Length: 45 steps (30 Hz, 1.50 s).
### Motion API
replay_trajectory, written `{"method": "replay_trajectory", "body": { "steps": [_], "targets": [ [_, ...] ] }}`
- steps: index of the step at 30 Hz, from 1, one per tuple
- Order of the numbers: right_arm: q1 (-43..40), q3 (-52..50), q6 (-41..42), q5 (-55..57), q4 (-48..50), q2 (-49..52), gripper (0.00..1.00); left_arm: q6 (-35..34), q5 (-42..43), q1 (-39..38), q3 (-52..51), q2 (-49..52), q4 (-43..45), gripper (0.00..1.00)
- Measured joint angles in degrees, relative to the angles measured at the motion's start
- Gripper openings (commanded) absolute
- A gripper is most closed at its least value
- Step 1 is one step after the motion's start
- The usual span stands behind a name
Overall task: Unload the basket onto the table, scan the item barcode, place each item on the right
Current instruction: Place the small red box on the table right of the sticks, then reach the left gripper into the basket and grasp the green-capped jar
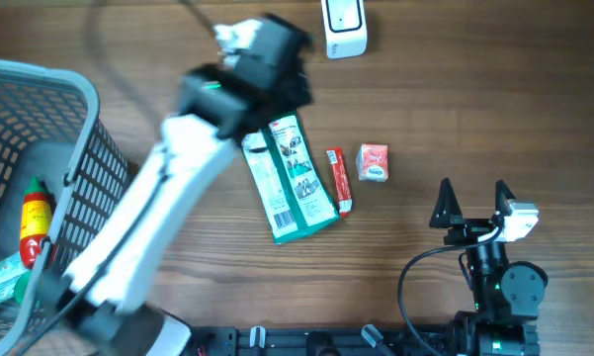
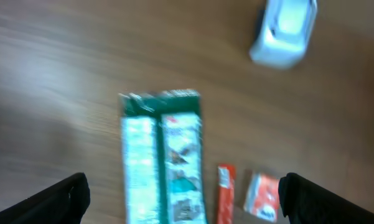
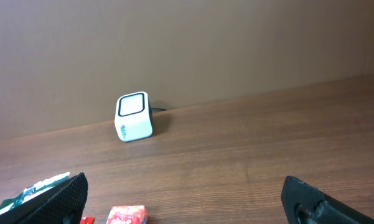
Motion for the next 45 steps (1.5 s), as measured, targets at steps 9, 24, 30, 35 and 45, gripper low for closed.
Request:
{"method": "replay_trajectory", "body": {
  "steps": [9,24,30,35,45],
  "targets": [
    [0.0,0.0,0.0,0.0,0.0,0.0,1.0,1.7,-2.4,13.9,0.0,-15.6,-9.2,1.0],
    [0.0,0.0,0.0,0.0,0.0,0.0,1.0,-20.5,-3.4,54.2,0.1,-20.7,-29.4,1.0],
    [0.0,0.0,0.0,0.0,0.0,0.0,1.0,-22.2,-3.1,67.5,-2.6,-19.6,-30.7,1.0],
    [0.0,0.0,0.0,0.0,0.0,0.0,1.0,-22.2,-2.1,73.8,-13.9,-17.9,-23.3,1.0],
    [0.0,0.0,0.0,0.0,0.0,0.0,1.0,-21.3,-1.0,79.6,-24.3,-11.3,-19.5,1.0]
  ]
}}
